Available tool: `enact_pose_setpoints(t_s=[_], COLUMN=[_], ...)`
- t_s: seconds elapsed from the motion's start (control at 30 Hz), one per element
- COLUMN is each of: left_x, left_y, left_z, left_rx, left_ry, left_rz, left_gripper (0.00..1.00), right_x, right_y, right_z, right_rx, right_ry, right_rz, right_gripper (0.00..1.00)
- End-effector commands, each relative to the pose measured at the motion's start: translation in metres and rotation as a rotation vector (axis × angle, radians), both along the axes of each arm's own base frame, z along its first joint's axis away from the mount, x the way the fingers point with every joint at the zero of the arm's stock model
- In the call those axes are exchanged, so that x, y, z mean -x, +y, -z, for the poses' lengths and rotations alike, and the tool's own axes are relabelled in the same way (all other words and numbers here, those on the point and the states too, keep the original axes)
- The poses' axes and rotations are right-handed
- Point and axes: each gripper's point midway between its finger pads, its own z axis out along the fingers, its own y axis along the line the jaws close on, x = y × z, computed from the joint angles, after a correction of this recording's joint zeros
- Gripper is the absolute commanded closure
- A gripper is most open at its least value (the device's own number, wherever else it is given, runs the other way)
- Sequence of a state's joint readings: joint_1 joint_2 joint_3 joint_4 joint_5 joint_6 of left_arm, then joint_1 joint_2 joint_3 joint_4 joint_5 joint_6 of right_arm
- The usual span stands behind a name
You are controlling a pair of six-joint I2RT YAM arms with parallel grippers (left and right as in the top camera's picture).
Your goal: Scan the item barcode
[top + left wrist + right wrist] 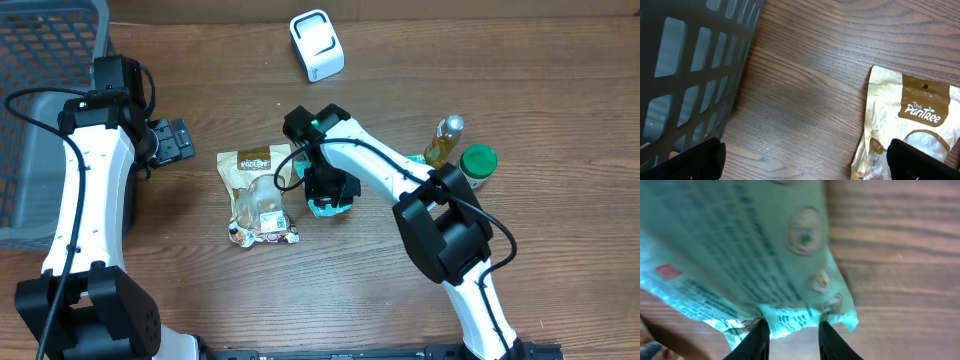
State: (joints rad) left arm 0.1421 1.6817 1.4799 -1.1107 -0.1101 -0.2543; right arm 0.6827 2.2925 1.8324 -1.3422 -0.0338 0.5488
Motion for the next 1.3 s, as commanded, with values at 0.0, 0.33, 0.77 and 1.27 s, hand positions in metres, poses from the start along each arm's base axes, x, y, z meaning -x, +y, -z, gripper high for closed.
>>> enact_pose_setpoints(t_s=[0.0, 0.33, 0.77, 1.27], left_x=[-0.003, -0.003, -0.003, -0.003], left_y=[0.003, 0.003, 0.003, 0.003], left_z=[-0.012, -0.012, -0.012, -0.012], left_rx=[-0.02, -0.02, -0.02, -0.02], left_ry=[-0.032, -0.032, -0.032, -0.032], left_rz=[0.006, 0.006, 0.006, 0.006], left_gripper=[0.0, 0.01, 0.0, 0.0], right_x=[-0.011, -0.043, -0.068, -0.057], right_y=[0.009, 0.013, 0.018, 0.018], right_z=[-0.011, -0.044, -0.043, -0.004], right_rx=[-0.01, -0.006, -0.041, -0.055], right_ry=[-0.025, -0.154, -0.244, -0.211], right_rz=[-0.021, -0.042, -0.024, -0.026], right_gripper=[0.7, 0.7, 0.67, 0.67])
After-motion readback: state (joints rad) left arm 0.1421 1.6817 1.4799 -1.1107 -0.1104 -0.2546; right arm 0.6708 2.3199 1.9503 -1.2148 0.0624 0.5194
